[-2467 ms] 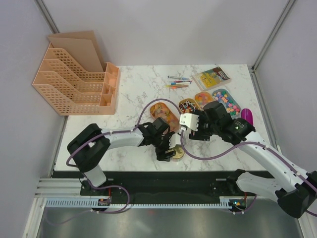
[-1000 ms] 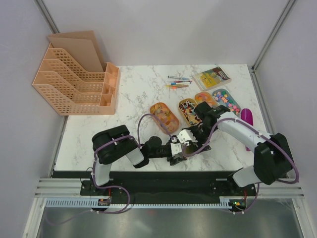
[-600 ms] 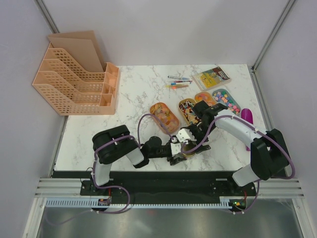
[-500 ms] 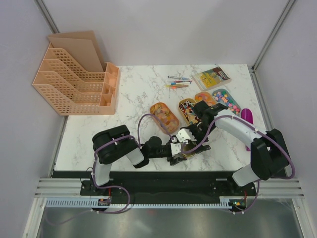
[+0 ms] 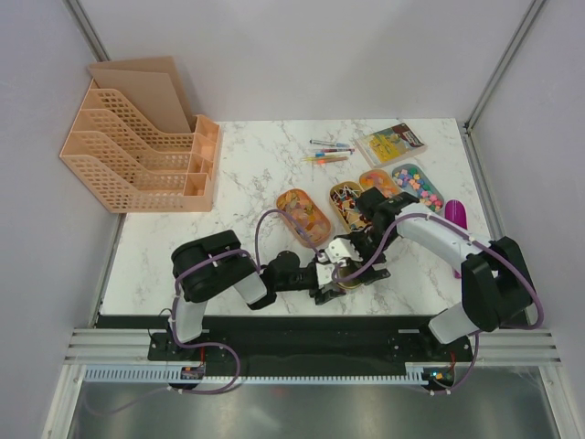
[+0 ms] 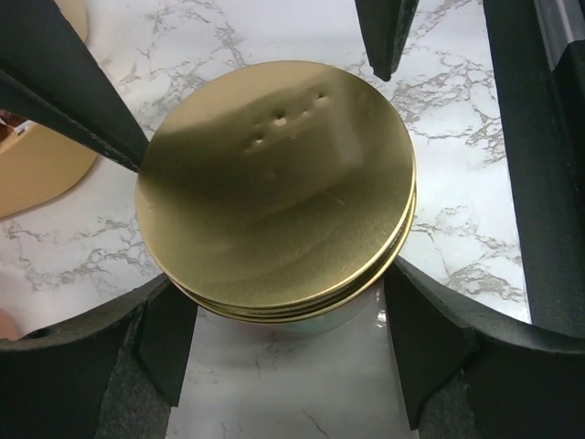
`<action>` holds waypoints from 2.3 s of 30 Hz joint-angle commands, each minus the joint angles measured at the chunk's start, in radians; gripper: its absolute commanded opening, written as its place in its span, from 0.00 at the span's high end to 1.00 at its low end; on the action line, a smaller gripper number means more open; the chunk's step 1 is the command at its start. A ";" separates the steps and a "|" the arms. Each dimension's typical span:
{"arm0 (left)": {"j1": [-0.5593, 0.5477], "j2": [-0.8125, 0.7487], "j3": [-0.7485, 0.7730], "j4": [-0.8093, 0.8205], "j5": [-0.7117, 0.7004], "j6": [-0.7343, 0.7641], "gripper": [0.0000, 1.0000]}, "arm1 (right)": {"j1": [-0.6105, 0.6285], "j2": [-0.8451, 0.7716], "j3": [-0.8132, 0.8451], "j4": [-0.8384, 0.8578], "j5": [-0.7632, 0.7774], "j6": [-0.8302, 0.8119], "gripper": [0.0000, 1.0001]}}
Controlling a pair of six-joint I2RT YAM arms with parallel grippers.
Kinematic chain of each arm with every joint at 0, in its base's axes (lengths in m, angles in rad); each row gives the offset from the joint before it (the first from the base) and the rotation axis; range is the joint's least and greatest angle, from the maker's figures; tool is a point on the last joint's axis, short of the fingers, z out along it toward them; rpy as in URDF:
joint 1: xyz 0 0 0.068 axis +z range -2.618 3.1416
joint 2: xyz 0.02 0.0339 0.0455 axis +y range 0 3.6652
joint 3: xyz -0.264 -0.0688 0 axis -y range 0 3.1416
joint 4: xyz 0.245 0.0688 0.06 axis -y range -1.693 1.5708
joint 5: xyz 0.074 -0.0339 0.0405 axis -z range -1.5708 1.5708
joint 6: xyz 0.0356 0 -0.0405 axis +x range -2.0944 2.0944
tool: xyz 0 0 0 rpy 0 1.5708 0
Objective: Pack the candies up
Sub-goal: Screw the bottle lid onto the packing bottle.
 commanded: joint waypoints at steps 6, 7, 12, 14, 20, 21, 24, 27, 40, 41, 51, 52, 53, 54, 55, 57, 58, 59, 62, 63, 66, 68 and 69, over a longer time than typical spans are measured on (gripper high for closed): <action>-0.003 0.070 -0.017 -0.233 -0.076 0.029 0.88 | 0.007 -0.076 -0.088 -0.027 0.030 0.039 0.07; -0.003 0.071 -0.016 -0.237 -0.074 0.029 0.88 | 0.007 -0.102 -0.099 -0.030 0.034 0.042 0.07; 0.006 0.079 -0.007 -0.250 -0.071 0.017 0.89 | 0.028 -0.184 -0.171 -0.045 0.050 0.075 0.07; 0.008 0.079 -0.004 -0.252 -0.068 0.012 0.89 | 0.040 -0.227 -0.193 -0.054 0.057 0.095 0.07; 0.011 0.079 -0.004 -0.261 -0.056 0.012 0.90 | 0.099 -0.333 -0.262 -0.081 0.077 0.236 0.07; 0.011 0.077 -0.004 -0.263 -0.056 0.014 0.90 | 0.097 -0.345 -0.265 -0.081 0.086 0.256 0.07; 0.011 0.079 -0.004 -0.266 -0.054 0.012 0.90 | 0.093 -0.394 -0.248 -0.074 0.157 0.324 0.07; 0.011 0.079 -0.004 -0.267 -0.054 0.012 0.90 | 0.076 -0.411 -0.208 -0.058 0.194 0.344 0.07; 0.011 0.079 -0.002 -0.272 -0.065 0.017 0.90 | 0.042 -0.181 -0.041 0.097 0.126 0.287 0.07; 0.011 0.080 -0.002 -0.270 -0.066 0.018 0.90 | 0.042 -0.167 -0.035 0.099 0.125 0.280 0.07; 0.009 0.082 0.003 -0.270 -0.086 0.015 0.90 | 0.047 -0.075 0.016 0.081 0.087 0.224 0.06; 0.011 0.083 0.003 -0.270 -0.086 0.018 0.90 | 0.048 -0.069 0.022 0.071 0.084 0.221 0.06; 0.011 0.082 0.003 -0.270 -0.089 0.018 0.90 | 0.051 -0.055 0.028 0.059 0.074 0.208 0.06; 0.009 0.083 0.003 -0.270 -0.091 0.017 0.90 | 0.054 -0.046 0.032 0.027 0.067 0.203 0.06; 0.011 0.084 0.003 -0.270 -0.090 0.017 0.90 | 0.054 -0.038 0.046 0.012 0.062 0.197 0.06; 0.009 0.084 0.004 -0.272 -0.093 0.015 0.90 | 0.059 -0.017 0.062 -0.025 0.048 0.189 0.05; 0.009 0.084 0.004 -0.270 -0.094 0.017 0.90 | 0.059 -0.009 0.068 -0.045 0.042 0.177 0.05; 0.011 0.085 0.004 -0.272 -0.096 0.015 0.90 | 0.062 0.005 0.072 -0.060 0.035 0.172 0.05; 0.011 0.084 0.006 -0.270 -0.097 0.017 0.90 | 0.071 0.012 0.071 -0.085 0.033 0.163 0.02; 0.011 0.085 0.006 -0.270 -0.099 0.017 0.90 | 0.074 0.012 0.066 -0.088 0.033 0.158 0.02; 0.011 0.087 0.007 -0.272 -0.108 0.017 0.90 | 0.082 0.006 0.052 -0.087 0.041 0.146 0.02; 0.011 0.085 0.007 -0.272 -0.108 0.018 0.90 | 0.088 0.006 0.046 -0.088 0.044 0.148 0.02; 0.011 0.085 0.007 -0.272 -0.111 0.018 0.90 | 0.090 0.008 0.046 -0.094 0.045 0.148 0.02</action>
